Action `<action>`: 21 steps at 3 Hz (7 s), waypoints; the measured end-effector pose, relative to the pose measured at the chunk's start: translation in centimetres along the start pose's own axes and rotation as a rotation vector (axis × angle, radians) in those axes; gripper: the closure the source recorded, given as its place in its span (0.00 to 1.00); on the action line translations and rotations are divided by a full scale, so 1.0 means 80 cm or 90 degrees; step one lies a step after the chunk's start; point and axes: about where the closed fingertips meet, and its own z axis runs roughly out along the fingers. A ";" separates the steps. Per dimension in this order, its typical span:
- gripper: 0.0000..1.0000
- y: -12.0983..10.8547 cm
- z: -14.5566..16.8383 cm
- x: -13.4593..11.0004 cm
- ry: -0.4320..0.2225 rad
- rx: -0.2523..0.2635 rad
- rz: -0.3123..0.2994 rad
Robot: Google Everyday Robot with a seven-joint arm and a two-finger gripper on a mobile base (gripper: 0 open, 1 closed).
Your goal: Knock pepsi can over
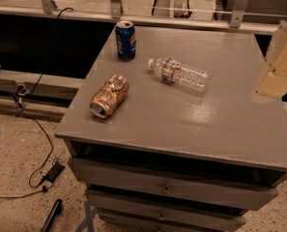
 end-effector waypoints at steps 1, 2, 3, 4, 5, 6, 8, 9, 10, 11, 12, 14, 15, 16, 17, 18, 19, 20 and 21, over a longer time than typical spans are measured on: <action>0.00 0.000 0.000 0.000 0.000 0.000 0.000; 0.00 -0.018 0.010 -0.008 -0.034 0.024 0.001; 0.00 -0.051 0.053 -0.020 -0.096 0.039 0.037; 0.00 -0.086 0.124 -0.042 -0.165 0.046 0.101; 0.00 -0.111 0.202 -0.062 -0.237 0.037 0.205; 0.00 -0.151 0.239 -0.098 -0.260 0.045 0.229; 0.00 -0.156 0.246 -0.100 -0.246 0.040 0.220; 0.00 -0.181 0.277 -0.098 -0.270 0.050 0.232; 0.00 -0.226 0.315 -0.109 -0.330 0.076 0.251; 0.00 -0.268 0.348 -0.126 -0.399 0.082 0.285; 0.00 -0.296 0.378 -0.145 -0.471 0.069 0.321; 0.00 -0.292 0.428 -0.183 -0.578 -0.009 0.346; 0.00 -0.281 0.445 -0.200 -0.605 -0.036 0.333; 0.00 -0.276 0.459 -0.213 -0.617 -0.047 0.325; 0.00 -0.271 0.470 -0.223 -0.625 -0.060 0.323; 0.00 -0.268 0.481 -0.227 -0.630 -0.070 0.327; 0.00 -0.257 0.497 -0.236 -0.641 -0.094 0.340; 0.00 -0.255 0.503 -0.235 -0.643 -0.094 0.346; 0.00 -0.255 0.506 -0.235 -0.645 -0.096 0.349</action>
Offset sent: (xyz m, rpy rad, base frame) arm 0.0673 -0.0040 -0.0192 0.1314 -0.0761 0.0282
